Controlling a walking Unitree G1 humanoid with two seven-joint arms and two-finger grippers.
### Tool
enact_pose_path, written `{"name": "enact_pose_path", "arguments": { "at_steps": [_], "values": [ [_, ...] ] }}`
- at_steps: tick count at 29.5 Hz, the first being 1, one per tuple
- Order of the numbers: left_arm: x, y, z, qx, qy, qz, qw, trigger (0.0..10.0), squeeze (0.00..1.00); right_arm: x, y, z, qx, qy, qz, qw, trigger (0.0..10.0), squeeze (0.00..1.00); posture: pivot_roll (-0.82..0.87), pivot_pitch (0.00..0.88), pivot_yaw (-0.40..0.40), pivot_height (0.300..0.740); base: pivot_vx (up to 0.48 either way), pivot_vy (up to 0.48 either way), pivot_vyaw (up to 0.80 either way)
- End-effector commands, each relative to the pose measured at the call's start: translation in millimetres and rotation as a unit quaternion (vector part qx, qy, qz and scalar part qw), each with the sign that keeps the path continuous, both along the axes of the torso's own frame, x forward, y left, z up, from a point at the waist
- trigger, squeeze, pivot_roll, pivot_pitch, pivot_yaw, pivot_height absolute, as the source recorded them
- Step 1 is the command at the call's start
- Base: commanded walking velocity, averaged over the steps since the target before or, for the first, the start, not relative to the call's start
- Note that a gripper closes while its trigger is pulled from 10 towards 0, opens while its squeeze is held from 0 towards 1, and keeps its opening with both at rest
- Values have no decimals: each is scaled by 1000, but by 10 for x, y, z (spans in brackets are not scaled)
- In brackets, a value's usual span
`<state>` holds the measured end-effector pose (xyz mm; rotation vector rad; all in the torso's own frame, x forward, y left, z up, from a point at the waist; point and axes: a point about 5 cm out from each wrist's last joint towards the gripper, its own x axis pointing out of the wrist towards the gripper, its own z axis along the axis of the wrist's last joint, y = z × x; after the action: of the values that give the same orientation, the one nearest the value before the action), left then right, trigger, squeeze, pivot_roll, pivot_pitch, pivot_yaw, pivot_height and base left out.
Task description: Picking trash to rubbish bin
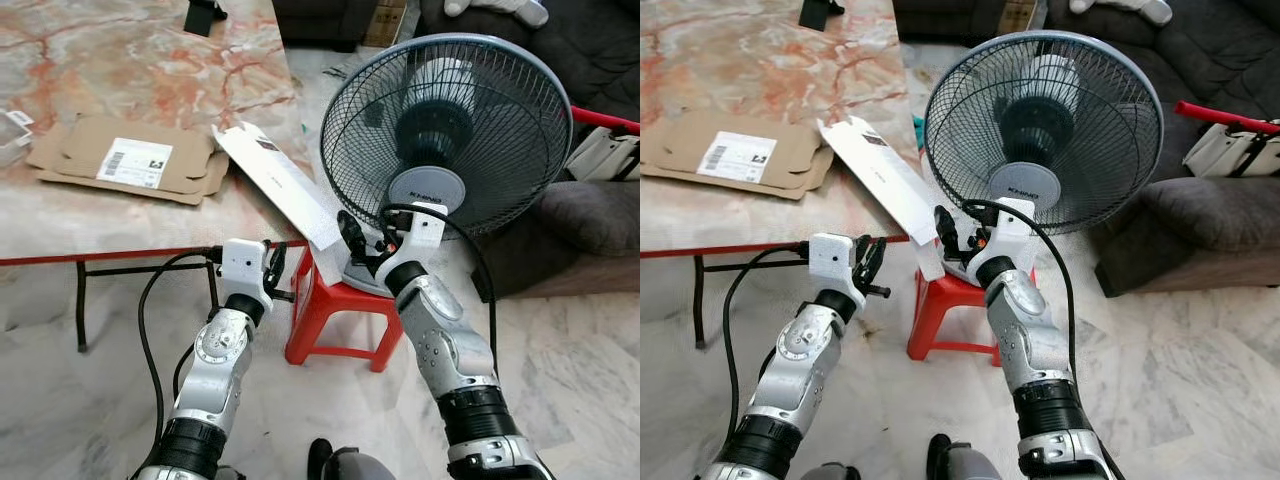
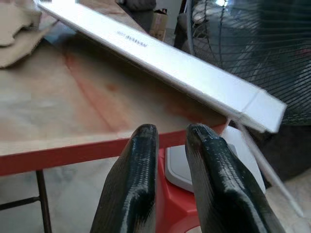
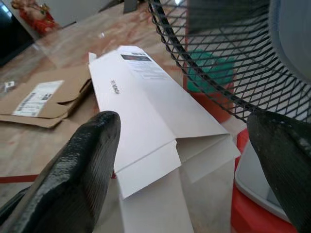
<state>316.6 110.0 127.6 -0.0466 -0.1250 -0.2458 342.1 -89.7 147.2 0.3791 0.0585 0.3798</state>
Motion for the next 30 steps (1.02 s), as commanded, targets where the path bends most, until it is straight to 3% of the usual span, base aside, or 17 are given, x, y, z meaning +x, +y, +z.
{"name": "enact_pose_path", "arguments": {
  "at_steps": [1, 8, 20, 30],
  "values": [
    [-24, -53, 29, -11, 0, -14, 1000, 10000, 0, -18, -46, -31, -3, 6, -5, 1000, 10000, 0, 20, 216, -136, 740, 0, 0, 0],
    [-46, -103, -53, -59, 46, -49, 996, 10000, 0, -32, -21, -80, -11, 16, -3, 1000, 10000, 0, 22, 217, -135, 740, 0, 0, 0],
    [5, -180, -94, -26, 85, -55, 994, 10000, 0, -25, -86, -57, -8, 12, -13, 1000, 10000, 0, 14, 218, -132, 740, 0, 0, 0],
    [71, -348, -100, -13, 103, -92, 990, 10000, 0, -18, -95, -39, -5, 8, -15, 1000, 10000, 0, 9, 218, -133, 740, 0, 0, 0]
  ]
}}
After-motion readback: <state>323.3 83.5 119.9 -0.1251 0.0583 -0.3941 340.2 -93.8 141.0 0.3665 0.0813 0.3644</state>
